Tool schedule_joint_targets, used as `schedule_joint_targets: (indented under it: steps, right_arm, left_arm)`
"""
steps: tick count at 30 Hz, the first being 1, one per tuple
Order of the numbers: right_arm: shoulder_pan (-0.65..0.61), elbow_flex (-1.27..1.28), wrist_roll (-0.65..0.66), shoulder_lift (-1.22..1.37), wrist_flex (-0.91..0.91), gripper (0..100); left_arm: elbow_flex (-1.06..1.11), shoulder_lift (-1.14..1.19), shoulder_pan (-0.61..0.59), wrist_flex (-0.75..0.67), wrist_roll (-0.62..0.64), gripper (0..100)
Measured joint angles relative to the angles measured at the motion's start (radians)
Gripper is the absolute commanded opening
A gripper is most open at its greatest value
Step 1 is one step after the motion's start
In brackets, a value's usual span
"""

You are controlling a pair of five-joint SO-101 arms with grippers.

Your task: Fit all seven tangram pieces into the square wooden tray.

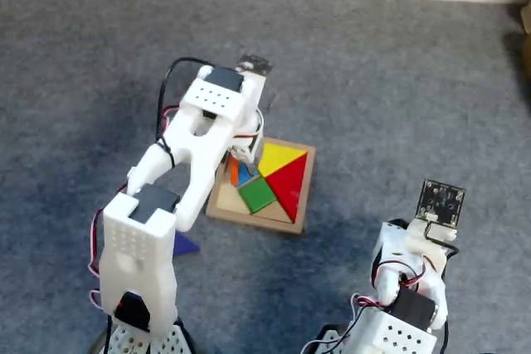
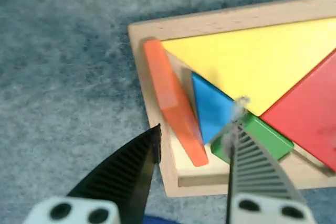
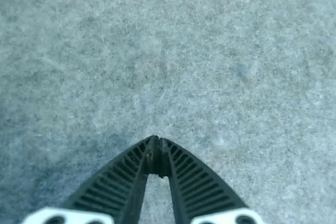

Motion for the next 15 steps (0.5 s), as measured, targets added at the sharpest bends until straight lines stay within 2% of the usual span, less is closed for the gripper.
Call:
schedule_joint_targets:
  steps: [4, 15]
  right_arm:
    - [0.0, 0.0, 0.0, 0.0, 0.0, 0.5]
    - [0.0, 0.0, 0.0, 0.0, 0.0, 0.5]
  left_arm:
    - [-0.002, 0.0, 0.0, 0.0, 0.0, 21]
    - [-0.003, 0.006, 0.106, -0.006, 0.0, 21]
